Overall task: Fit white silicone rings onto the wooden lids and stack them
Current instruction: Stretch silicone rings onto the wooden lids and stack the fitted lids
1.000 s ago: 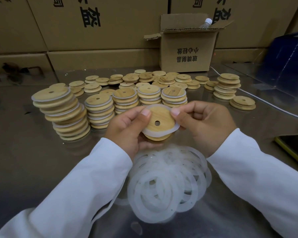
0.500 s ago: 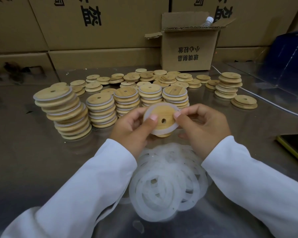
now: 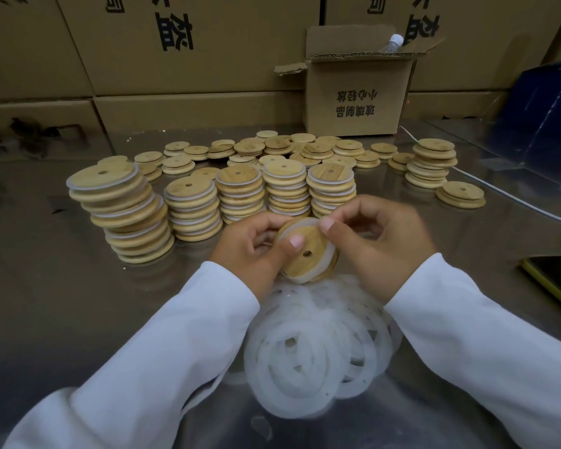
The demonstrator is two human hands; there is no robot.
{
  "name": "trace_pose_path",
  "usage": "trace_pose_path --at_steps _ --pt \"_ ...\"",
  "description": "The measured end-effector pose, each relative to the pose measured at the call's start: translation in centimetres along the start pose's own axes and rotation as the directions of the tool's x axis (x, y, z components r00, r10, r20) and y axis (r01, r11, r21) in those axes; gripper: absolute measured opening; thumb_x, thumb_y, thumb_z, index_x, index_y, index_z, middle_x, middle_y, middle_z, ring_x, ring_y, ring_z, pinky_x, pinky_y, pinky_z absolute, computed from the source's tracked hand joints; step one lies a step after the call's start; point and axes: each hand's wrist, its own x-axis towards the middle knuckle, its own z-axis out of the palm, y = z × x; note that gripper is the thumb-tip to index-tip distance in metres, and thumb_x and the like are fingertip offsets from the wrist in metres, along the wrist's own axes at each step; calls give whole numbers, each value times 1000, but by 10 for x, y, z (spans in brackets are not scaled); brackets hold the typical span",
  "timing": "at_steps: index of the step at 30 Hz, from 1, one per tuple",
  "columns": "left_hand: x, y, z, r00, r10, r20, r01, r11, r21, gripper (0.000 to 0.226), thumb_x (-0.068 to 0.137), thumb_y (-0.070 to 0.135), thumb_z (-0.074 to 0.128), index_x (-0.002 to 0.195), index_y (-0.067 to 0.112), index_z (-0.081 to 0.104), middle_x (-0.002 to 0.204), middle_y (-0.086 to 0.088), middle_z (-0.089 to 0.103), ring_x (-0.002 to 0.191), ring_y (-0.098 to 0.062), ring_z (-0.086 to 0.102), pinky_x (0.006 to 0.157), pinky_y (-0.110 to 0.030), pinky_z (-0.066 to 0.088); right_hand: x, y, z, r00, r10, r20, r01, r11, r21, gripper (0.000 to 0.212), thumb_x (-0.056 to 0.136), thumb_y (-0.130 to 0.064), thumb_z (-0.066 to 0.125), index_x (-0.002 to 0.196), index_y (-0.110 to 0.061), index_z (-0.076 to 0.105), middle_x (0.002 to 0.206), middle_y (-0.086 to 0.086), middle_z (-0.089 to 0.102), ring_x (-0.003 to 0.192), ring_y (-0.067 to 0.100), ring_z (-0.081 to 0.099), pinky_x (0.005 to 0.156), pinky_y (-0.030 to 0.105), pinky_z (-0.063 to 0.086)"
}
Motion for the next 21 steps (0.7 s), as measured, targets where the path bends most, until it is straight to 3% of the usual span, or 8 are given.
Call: trace_pose_path --at_steps 5,8,10,13,15,18,21 --pt "3 0 -3 995 -94 -21 91 990 -111 14 83 6 59 85 18 65 79 -4 70 76 -18 66 70 -36 55 5 -4 -3 999 32 27 -34 997 69 16 79 -18 68 65 -24 64 65 -9 63 60 1 56 60 9 44" --pt "4 1 -4 984 -176 8 171 948 -270 11 81 8 58 87 13 66 72 -2 72 69 -15 68 63 -30 57 6 -8 -4 1000 -4 7 4 997 71 18 80 -18 68 65 -26 63 62 -12 61 57 -3 55 56 6 41" --pt "5 1 -4 985 -171 16 169 947 -272 12 76 14 61 86 16 66 72 0 72 68 -13 68 63 -29 57 4 -8 -4 1000 -26 -9 27 998 49 18 80 -20 69 65 -29 63 64 -12 62 61 -2 57 59 8 43" --pt "2 -1 -3 988 -156 -9 150 963 -226 22 62 25 64 83 19 67 72 -1 72 68 -15 69 66 -34 57 0 -5 -2 999 -37 -31 38 999 16 13 78 -23 68 68 -27 63 69 -11 64 69 6 61 68 22 50" --pt "1 -1 -2 986 -164 -28 154 965 -214 17 64 22 67 81 18 67 71 -2 72 67 -16 69 65 -36 57 -2 -3 -1 998 -43 -40 43 999 -7 10 79 -23 67 70 -26 63 70 -12 63 71 6 60 71 25 50" --pt "3 -1 -2 981 -187 -49 170 954 -247 8 75 11 64 81 16 66 70 -2 72 66 -16 69 62 -35 58 -3 -1 2 998 -61 -24 60 997 -50 10 81 -22 64 75 -29 59 74 -15 62 75 0 60 70 13 48" --pt "4 1 -4 982 -184 -54 160 942 -294 13 69 15 66 82 15 65 70 -2 72 65 -15 69 59 -32 59 -3 -1 2 998 -66 -14 64 996 -67 7 81 -27 61 75 -28 58 73 -16 61 76 -4 58 66 7 45"
